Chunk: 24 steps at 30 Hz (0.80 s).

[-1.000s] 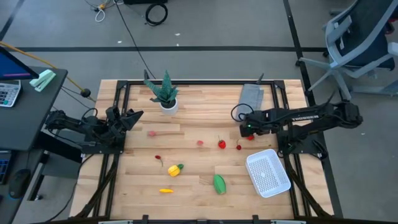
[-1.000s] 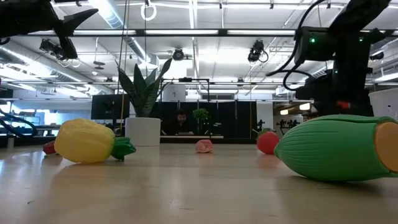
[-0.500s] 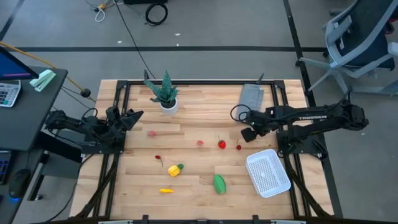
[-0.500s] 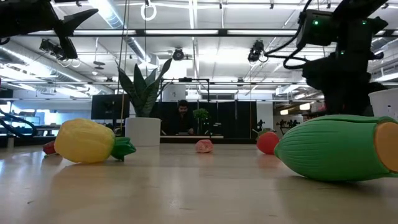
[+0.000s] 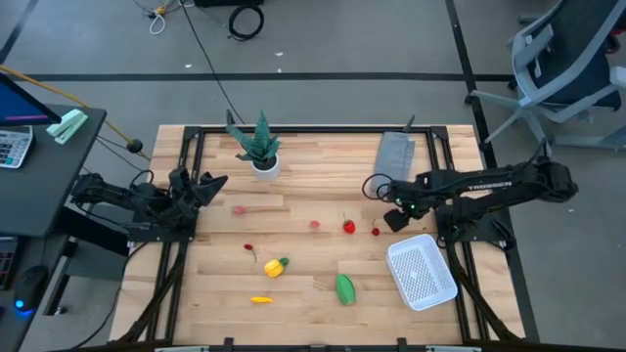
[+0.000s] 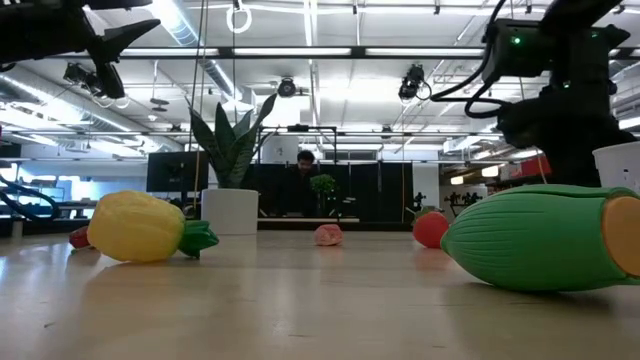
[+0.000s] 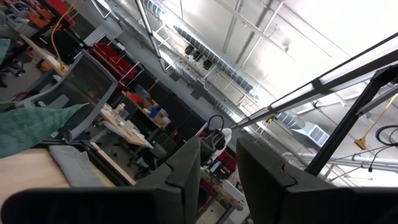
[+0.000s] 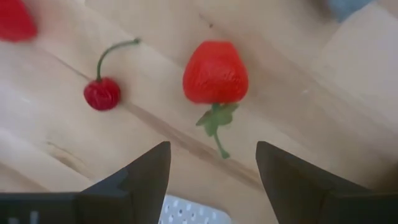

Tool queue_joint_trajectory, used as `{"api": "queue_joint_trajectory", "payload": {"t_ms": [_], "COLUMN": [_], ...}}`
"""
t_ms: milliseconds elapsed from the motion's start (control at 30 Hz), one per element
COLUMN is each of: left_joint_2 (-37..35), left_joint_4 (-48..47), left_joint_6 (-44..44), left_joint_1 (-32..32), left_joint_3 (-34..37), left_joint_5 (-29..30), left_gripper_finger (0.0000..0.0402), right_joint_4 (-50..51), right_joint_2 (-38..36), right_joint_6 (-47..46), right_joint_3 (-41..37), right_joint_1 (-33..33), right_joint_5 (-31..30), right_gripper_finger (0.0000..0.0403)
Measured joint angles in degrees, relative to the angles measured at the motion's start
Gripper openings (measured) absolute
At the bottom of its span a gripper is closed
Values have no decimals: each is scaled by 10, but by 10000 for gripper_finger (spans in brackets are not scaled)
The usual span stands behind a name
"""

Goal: Pick and placing Produce into tupperware
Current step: Put the right red strawberry into the white basket

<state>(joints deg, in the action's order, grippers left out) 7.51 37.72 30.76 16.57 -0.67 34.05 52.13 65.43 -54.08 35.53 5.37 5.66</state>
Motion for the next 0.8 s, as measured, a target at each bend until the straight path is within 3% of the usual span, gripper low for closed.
{"api": "queue_joint_trajectory", "payload": {"t_ms": [200, 500, 800], "left_joint_2": [0, 0, 0], "left_joint_4": [-3, -3, -2], "left_joint_6": [0, 1, 1], "left_joint_1": [0, 0, 0], "left_joint_3": [0, 0, 0], "left_joint_5": [0, 0, 0], "left_gripper_finger": [112, 110, 110], "right_joint_4": [-1, -13, -41], "right_joint_2": [32, 62, 97], "right_joint_6": [-11, -13, -12], "right_joint_3": [0, 0, -8], "right_joint_1": [-35, -37, -37], "right_joint_5": [-17, -57, -27], "right_gripper_finger": [246, 244, 221]}}
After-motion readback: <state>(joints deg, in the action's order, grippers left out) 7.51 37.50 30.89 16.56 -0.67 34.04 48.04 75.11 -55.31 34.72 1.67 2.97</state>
